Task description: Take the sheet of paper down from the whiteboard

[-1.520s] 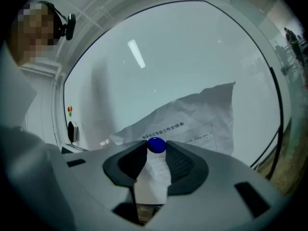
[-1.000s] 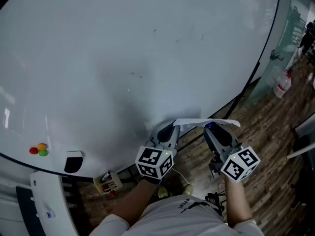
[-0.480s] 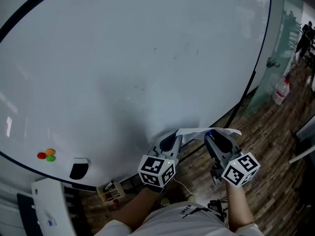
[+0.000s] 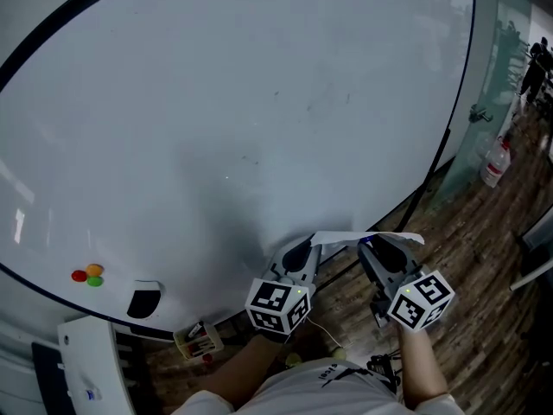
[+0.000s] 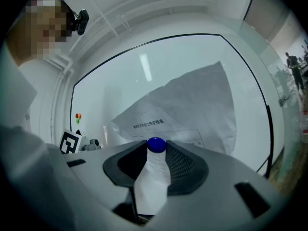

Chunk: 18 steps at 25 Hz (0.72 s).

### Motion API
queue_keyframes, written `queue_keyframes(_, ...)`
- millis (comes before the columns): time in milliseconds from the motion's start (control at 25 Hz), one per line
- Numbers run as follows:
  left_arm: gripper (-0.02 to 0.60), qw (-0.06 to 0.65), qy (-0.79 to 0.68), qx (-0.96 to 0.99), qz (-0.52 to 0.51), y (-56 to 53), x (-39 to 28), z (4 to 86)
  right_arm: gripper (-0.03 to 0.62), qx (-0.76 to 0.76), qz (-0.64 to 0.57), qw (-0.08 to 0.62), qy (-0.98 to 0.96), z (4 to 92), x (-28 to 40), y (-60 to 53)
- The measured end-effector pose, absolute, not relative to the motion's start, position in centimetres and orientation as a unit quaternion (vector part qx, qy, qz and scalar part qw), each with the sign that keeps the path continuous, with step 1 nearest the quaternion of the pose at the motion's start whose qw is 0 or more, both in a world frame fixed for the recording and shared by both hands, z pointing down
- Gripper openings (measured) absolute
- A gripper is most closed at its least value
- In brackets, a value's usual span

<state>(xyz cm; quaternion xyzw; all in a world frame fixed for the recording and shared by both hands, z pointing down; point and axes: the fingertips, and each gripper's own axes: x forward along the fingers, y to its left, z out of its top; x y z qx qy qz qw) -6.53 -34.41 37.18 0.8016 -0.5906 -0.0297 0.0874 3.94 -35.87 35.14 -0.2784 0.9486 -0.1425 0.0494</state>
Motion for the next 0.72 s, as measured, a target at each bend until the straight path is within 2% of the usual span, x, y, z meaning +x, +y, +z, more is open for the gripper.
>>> queue_keyframes(720,0.011,0.089,-0.589,0.803,-0.029,-34.42,-6.44,37.18,0.129,-0.274,-0.14,0.052,0.95,34.94,3.53,-35.83)
